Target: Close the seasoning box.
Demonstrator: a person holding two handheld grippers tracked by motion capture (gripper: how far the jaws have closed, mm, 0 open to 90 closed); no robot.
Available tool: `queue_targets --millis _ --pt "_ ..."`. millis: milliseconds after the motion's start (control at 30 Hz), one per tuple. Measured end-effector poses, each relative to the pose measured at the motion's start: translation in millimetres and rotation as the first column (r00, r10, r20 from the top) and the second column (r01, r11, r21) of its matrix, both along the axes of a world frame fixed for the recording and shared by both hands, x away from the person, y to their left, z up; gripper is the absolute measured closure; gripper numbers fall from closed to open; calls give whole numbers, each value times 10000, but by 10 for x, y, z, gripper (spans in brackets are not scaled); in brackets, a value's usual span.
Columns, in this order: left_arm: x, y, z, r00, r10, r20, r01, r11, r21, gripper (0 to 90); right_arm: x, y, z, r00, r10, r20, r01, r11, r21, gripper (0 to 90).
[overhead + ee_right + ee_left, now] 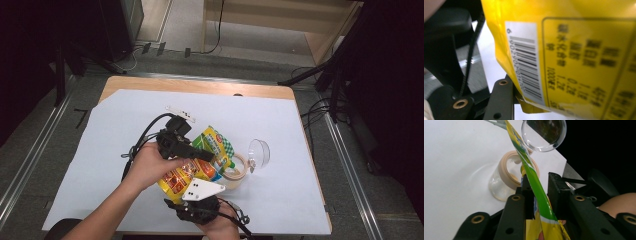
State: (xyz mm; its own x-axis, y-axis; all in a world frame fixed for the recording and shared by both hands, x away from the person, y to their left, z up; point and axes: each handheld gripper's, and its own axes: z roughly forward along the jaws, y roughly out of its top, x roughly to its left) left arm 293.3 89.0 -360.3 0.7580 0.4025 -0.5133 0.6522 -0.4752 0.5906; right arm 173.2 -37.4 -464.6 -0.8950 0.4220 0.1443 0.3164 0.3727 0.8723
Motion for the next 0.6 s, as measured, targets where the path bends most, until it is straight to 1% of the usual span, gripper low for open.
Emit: queue_targets --millis 33,67,133,200,233,300,333,400,467,500,567,600 --pt "3 -1 14 10000 -21 5 21 10000 -36 744 9 2 17 9999 -5 -102 6 10000 69 661" --pt "3 -2 38 10000 -8 36 8 10000 -14 735 17 1 29 10000 -23 -65 24 10000 64 661" --pt "0 -10 75 10000 30 86 -30 10000 -15 708 44 -11 63 9999 -135 -95 137 9996 244 660" --pt "3 -20 92 9999 86 119 -86 10000 7 689 86 -38 96 9985 -318 -457 351 9966 747 661" --pt "14 -22 103 9999 142 27 -142 9999 8 672 110 -51 113 9973 -336 -658 401 9943 990 661" --pt "21 -25 129 9999 94 49 -95 9999 90 687 124 -42 133 9974 -394 -609 452 9944 957 658" --pt "27 -23 138 9999 120 61 -121 9998 147 712 119 -30 142 9978 -380 -550 431 9946 944 652" --pt "39 -31 147 9999 101 -26 -100 9997 232 721 115 -25 144 9979 -412 -497 458 9945 939 650" --pt "40 -44 154 9999 104 17 -104 9995 312 733 113 -22 144 9981 -444 -422 482 9942 958 647" --pt "39 -46 154 9999 98 30 -99 9995 291 734 101 -20 143 9986 -418 -319 444 9954 849 639" --pt "37 -47 150 9999 48 113 -51 9996 293 733 96 -22 142 9989 -394 -255 412 9962 761 634" --pt "37 -47 148 9999 76 152 -81 9995 311 734 90 -22 138 9993 -361 -92 366 9974 627 626"
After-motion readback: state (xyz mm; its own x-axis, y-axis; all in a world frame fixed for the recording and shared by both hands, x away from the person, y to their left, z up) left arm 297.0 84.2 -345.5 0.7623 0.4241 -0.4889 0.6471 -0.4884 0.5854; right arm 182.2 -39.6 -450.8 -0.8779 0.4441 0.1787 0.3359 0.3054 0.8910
